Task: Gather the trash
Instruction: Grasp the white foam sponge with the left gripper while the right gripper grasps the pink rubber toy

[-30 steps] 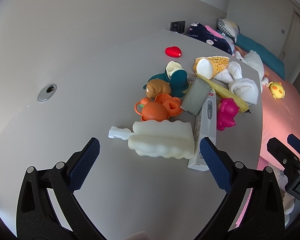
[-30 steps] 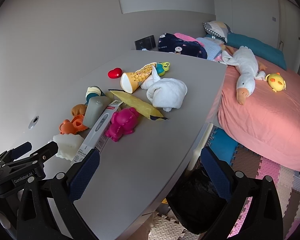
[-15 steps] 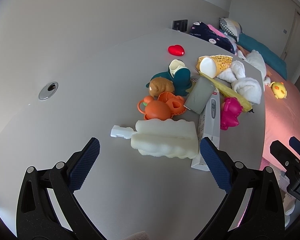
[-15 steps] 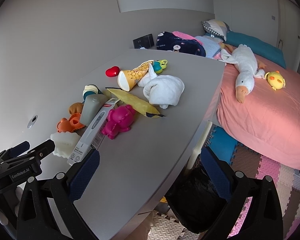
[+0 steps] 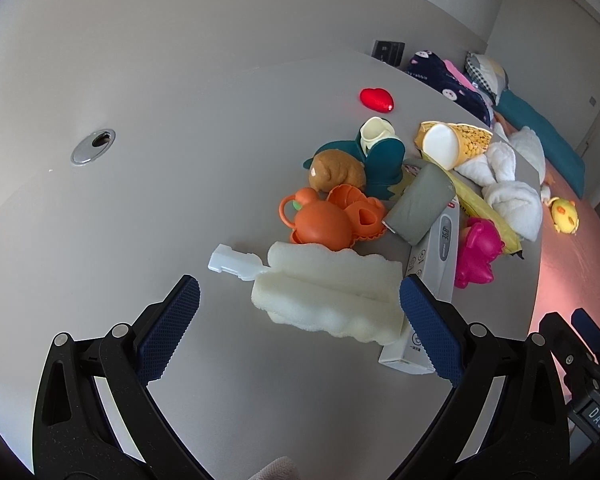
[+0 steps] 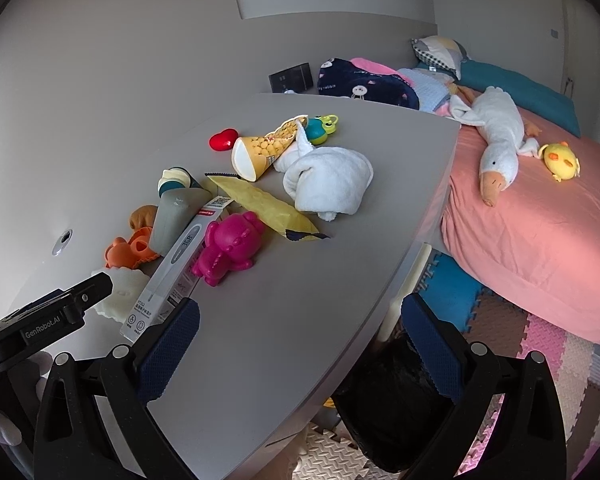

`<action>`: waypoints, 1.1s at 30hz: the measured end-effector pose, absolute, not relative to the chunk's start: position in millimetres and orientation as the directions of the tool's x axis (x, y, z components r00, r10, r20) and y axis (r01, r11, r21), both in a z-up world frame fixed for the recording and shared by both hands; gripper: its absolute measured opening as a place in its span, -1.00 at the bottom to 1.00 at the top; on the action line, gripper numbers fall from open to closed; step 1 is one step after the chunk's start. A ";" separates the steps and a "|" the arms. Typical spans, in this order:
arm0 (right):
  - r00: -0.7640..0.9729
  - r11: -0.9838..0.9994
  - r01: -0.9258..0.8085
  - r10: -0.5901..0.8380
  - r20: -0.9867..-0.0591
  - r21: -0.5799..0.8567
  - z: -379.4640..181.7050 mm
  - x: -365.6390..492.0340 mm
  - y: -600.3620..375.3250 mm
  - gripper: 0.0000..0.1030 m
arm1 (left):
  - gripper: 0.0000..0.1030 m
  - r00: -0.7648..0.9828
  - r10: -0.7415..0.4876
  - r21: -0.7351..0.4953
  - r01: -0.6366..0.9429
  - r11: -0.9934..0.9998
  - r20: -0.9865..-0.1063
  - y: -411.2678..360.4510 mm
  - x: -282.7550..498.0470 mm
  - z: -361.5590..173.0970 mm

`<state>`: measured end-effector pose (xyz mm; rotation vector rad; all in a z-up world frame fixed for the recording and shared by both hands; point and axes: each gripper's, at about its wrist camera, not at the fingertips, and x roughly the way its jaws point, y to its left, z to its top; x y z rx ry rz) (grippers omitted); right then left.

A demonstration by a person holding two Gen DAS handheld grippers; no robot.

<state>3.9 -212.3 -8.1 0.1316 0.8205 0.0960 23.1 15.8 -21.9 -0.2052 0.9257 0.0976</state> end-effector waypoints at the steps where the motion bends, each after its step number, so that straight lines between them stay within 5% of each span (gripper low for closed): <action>1: 0.680 0.988 -0.033 0.133 -0.721 0.151 -8.6 3.7 -213.5 0.95 | 0.88 0.592 -0.008 -0.146 -0.186 0.972 -0.806 16.1 25.9 -24.1; 8: 0.683 0.989 -0.034 0.129 -0.719 0.145 -10.2 8.7 -215.4 0.95 | 0.88 0.578 -0.027 -0.227 -0.276 0.934 -0.815 18.7 40.1 -30.9; 13: 0.688 0.988 -0.048 0.138 -0.713 0.145 -10.1 10.0 -213.5 0.95 | 0.63 0.539 -0.023 -0.203 -0.277 0.939 -0.842 11.6 47.7 -40.0; 21: 0.691 0.983 -0.078 0.174 -0.701 0.167 -11.9 11.9 -207.5 0.95 | 0.50 0.550 0.031 -0.130 -0.252 0.959 -0.835 10.0 49.1 -42.1; 26: 0.685 0.973 -0.115 0.223 -0.694 0.199 -12.9 16.6 -198.5 0.95 | 0.05 0.579 -0.010 -0.155 -0.201 0.967 -0.815 17.2 47.6 -41.0; 33: 0.663 0.956 -0.126 0.280 -0.695 0.265 -18.5 29.1 -186.4 0.81 | -0.12 0.659 0.056 -0.088 -0.182 0.979 -0.750 31.1 32.4 -28.1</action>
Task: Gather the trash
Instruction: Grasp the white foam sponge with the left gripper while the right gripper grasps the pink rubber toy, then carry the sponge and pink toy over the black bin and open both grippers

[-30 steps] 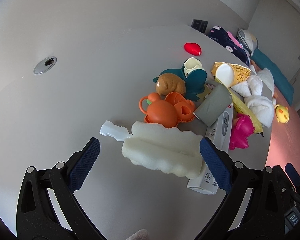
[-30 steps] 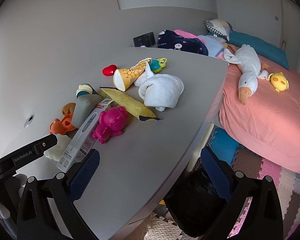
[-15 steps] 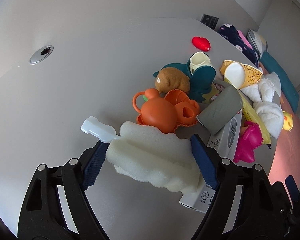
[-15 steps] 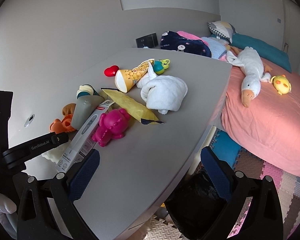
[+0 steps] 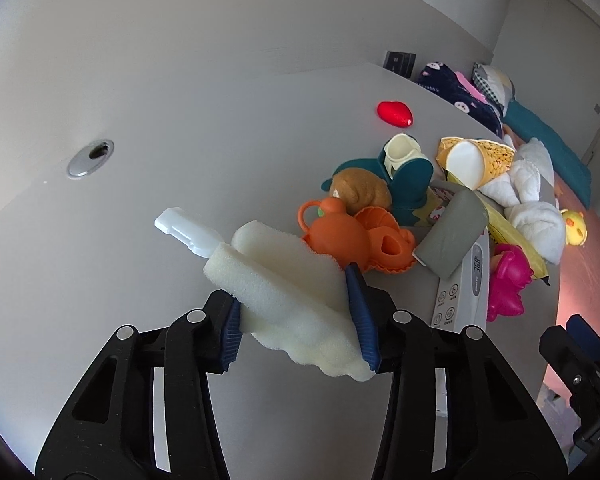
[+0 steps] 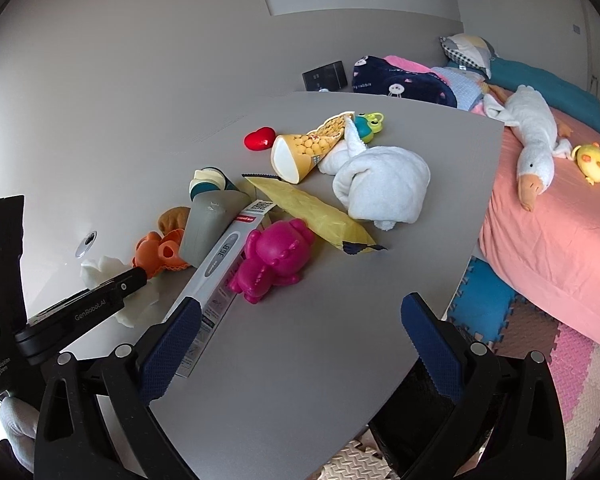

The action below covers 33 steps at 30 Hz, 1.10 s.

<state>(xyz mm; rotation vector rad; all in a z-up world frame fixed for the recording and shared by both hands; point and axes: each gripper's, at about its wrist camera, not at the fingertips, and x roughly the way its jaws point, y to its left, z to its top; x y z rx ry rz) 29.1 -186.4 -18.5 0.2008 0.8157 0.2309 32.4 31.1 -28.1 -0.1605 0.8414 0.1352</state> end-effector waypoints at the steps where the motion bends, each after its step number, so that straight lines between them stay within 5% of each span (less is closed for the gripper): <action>1: 0.661 0.955 -0.119 0.281 -0.696 0.273 -18.8 31.7 -185.2 0.68 | -0.12 0.679 0.067 -0.082 -0.185 0.979 -0.731 32.8 30.1 -24.8; 4: 0.652 0.950 -0.090 0.282 -0.703 0.298 -22.4 42.3 -181.4 0.42 | -0.12 0.717 0.047 -0.112 -0.173 0.979 -0.695 36.3 28.2 -19.4; 14: 0.622 0.944 -0.025 0.271 -0.734 0.328 -31.5 71.9 -171.3 0.06 | -0.11 0.734 0.039 -0.086 -0.132 0.988 -0.678 27.2 34.1 -19.2; 19: 0.605 0.953 -0.008 0.246 -0.757 0.304 -35.9 86.4 -164.3 0.03 | -0.11 0.721 0.020 -0.110 -0.133 0.985 -0.693 30.6 37.8 -24.1; 21: 0.593 0.954 -0.011 0.247 -0.766 0.299 -39.9 89.1 -162.5 -0.14 | -0.11 0.718 0.013 -0.117 -0.132 0.984 -0.696 30.8 38.5 -25.6; 33: 0.630 0.953 -0.052 0.263 -0.731 0.299 -17.6 48.0 -189.5 -0.15 | -0.11 0.734 -0.029 -0.137 -0.087 0.987 -0.678 22.2 32.9 -18.5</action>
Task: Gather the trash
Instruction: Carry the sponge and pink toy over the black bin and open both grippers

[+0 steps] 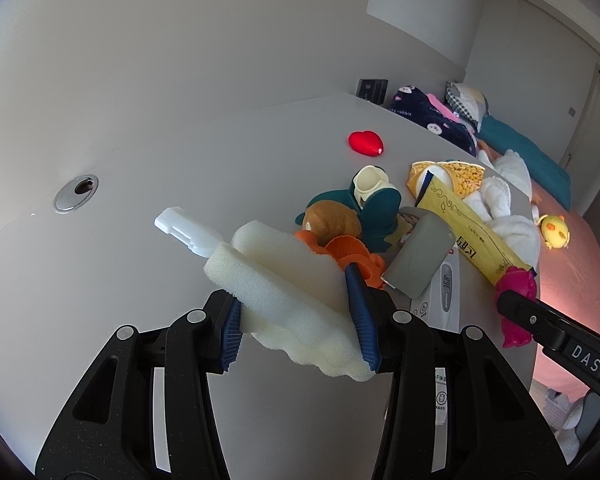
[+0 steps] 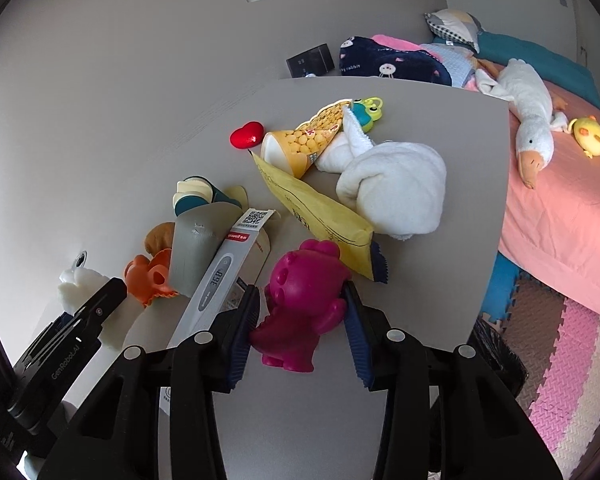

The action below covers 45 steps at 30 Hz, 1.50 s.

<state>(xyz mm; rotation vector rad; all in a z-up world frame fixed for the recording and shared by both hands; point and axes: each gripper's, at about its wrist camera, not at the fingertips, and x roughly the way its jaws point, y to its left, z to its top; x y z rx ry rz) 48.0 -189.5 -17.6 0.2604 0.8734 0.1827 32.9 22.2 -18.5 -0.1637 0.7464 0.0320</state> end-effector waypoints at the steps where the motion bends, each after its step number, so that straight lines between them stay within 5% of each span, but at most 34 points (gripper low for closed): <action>1: 0.632 0.953 -0.050 0.263 -0.729 0.300 -15.5 45.4 -194.6 -0.15 | -0.11 0.737 -0.026 -0.130 -0.084 0.988 -0.676 19.9 31.3 -17.3; 22: 0.740 0.965 0.073 0.118 -0.662 0.254 17.9 -19.6 -314.0 -0.15 | -0.11 0.754 -0.204 -0.117 0.168 0.979 -0.624 -110.2 6.6 20.9; 41: 0.713 0.912 0.306 -0.029 -0.701 0.274 -10.1 -47.8 -427.4 -0.15 | -0.10 0.608 -0.365 -0.081 0.442 0.893 -0.705 -253.1 -0.2 -10.1; 44: 0.696 0.907 0.319 -0.027 -0.717 0.275 -17.0 -43.1 -435.6 -0.14 | 0.02 0.549 -0.382 -0.091 0.483 0.871 -0.744 -265.3 5.1 -22.6; 45: 0.684 0.900 0.348 -0.052 -0.727 0.262 -18.0 -42.1 -438.5 0.06 | 0.20 0.531 -0.385 -0.095 0.492 0.866 -0.755 -268.7 6.4 -26.9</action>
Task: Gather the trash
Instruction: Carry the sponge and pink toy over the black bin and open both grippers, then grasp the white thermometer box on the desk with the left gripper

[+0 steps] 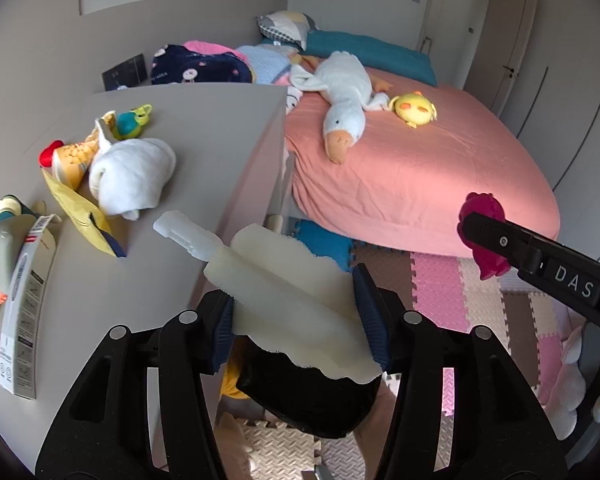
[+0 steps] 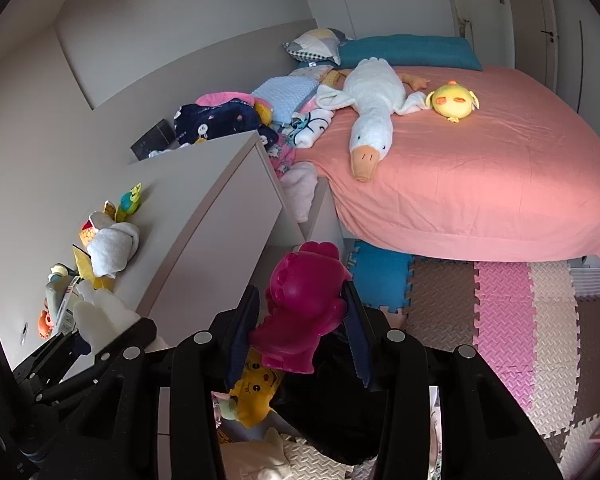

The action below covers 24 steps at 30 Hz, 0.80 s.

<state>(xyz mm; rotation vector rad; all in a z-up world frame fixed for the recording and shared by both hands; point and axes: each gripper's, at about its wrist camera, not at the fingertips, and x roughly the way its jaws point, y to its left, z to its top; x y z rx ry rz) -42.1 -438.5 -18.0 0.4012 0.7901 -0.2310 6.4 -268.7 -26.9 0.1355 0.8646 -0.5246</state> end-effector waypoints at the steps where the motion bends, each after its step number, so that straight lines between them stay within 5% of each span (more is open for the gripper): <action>1: 0.675 0.890 0.385 -0.093 -0.732 0.242 -17.7 -42.2 -441.2 0.40 | 0.45 0.533 -0.378 -0.089 0.489 0.868 -0.757 -269.9 6.5 -29.7; 4: 0.695 0.886 0.406 -0.142 -0.705 0.222 -14.6 -44.2 -446.4 0.50 | 0.71 0.558 -0.357 -0.065 0.474 0.878 -0.749 -271.0 6.0 -32.2; 24: 0.702 0.914 0.318 -0.047 -0.711 0.254 -20.1 -25.3 -411.8 0.50 | 0.73 0.592 -0.305 -0.044 0.413 0.909 -0.746 -228.9 9.5 -22.8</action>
